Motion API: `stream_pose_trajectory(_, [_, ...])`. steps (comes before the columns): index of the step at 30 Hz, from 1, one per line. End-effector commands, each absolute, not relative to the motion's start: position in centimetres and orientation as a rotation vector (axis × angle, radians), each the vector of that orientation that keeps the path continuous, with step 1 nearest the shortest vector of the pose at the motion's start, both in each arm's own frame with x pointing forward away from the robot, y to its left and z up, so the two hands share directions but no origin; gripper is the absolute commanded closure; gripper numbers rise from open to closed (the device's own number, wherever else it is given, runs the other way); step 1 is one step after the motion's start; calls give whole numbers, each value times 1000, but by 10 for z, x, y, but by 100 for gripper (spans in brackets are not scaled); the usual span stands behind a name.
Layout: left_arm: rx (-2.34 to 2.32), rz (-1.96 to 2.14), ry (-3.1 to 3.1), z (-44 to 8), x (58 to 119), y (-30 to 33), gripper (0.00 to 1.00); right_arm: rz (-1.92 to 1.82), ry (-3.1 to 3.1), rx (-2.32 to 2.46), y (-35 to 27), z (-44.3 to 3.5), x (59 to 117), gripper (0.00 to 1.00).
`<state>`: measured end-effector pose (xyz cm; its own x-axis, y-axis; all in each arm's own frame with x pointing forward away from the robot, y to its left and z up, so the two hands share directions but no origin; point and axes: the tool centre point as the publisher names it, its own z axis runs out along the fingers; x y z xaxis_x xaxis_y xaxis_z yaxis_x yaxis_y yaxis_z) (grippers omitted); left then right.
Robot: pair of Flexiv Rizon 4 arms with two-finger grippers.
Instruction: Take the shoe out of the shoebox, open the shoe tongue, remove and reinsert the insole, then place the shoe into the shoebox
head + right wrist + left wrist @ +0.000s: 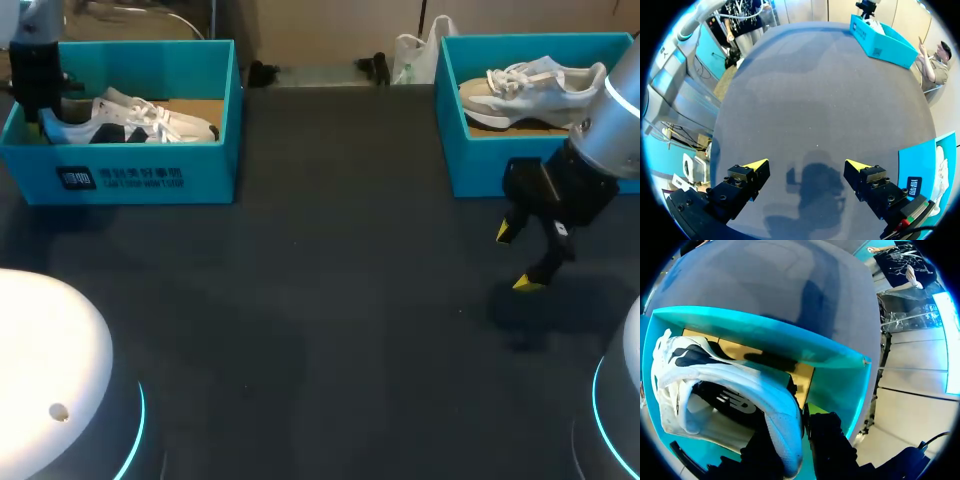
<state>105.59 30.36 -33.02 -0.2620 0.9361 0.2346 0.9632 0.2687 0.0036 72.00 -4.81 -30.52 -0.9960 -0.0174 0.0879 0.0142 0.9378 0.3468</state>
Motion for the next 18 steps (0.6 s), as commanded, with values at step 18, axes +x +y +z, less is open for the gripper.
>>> stream_pose_trajectory(18, [-1690,-211,-2388,-358,1061,300,100,-533,-3006,0,-47,-306,720,0])
